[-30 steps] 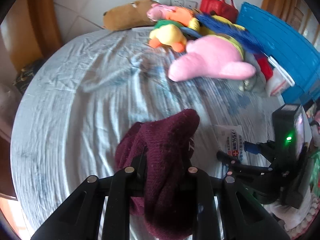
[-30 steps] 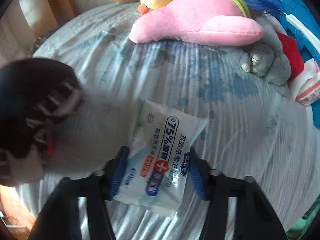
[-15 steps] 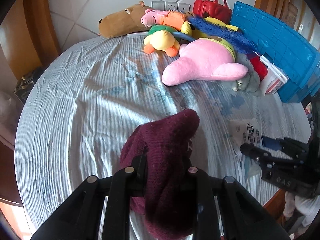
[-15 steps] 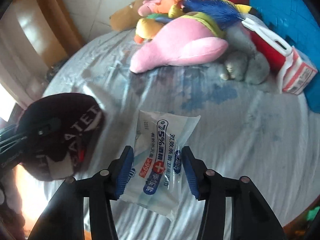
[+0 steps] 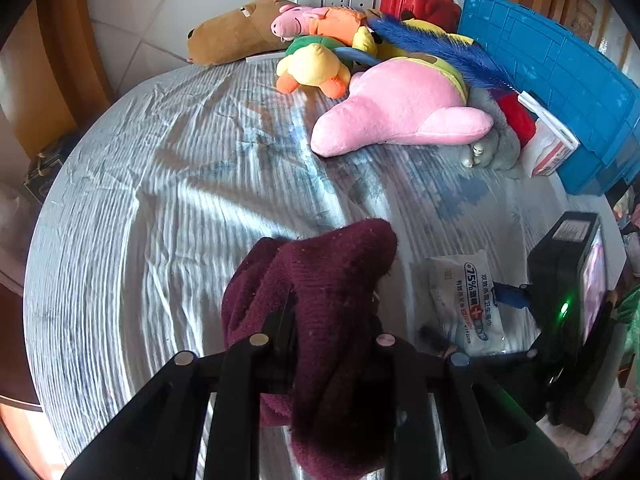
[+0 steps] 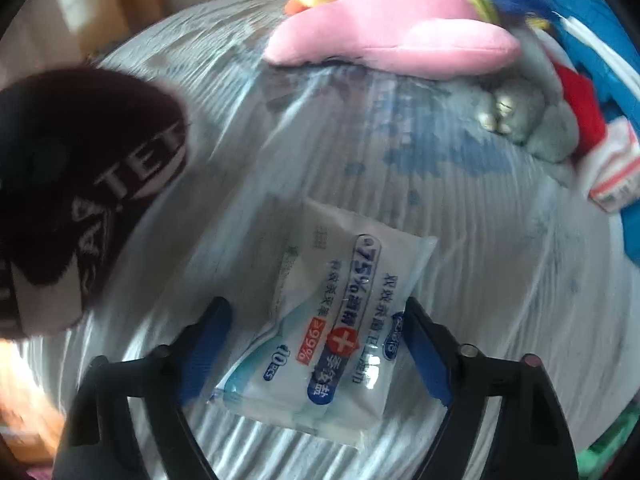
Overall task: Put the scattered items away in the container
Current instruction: 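Close the right tool on the alcohol wipes packet, then carry the hat and wipes packet with both tools over the blue crate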
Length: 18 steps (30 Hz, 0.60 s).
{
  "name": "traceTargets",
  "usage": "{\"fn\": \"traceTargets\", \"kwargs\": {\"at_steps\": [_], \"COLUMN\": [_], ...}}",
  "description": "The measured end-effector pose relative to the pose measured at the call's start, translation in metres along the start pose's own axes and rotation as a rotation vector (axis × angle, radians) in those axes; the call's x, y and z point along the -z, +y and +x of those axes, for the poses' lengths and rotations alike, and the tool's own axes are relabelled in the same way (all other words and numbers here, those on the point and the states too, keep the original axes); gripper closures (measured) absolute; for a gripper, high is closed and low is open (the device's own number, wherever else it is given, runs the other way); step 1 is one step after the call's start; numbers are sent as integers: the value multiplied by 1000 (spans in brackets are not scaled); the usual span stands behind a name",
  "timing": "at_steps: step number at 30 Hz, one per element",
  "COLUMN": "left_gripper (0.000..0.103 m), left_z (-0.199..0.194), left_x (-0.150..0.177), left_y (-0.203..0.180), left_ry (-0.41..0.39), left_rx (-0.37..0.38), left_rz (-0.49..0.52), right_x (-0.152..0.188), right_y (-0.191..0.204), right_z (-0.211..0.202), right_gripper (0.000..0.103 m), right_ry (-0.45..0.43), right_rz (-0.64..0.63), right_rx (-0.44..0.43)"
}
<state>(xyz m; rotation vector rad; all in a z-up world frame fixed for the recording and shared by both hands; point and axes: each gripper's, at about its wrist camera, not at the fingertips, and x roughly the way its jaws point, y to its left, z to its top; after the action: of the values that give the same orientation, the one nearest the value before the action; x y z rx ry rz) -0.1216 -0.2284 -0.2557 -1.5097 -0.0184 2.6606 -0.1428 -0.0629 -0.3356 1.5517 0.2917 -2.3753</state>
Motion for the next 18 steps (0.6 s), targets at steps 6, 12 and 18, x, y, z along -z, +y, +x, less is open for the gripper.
{"fn": "traceTargets", "kwargs": {"at_steps": [6, 12, 18], "left_gripper": [85, 85, 85], "left_z": [-1, -27, -47], "left_x": [-4, -22, -36], "left_y": [0, -9, -30], "left_ry": [-22, -113, -182], "left_rx": [-4, 34, 90], "left_rz": [7, 50, 109], "right_x": [7, 0, -7], "right_y": [-29, -30, -34], "right_z": [-25, -99, -147], "right_gripper": [59, 62, 62], "right_ry": [0, -162, -273], "right_rz": [76, 67, 81], "right_rx": [-28, -17, 22]}}
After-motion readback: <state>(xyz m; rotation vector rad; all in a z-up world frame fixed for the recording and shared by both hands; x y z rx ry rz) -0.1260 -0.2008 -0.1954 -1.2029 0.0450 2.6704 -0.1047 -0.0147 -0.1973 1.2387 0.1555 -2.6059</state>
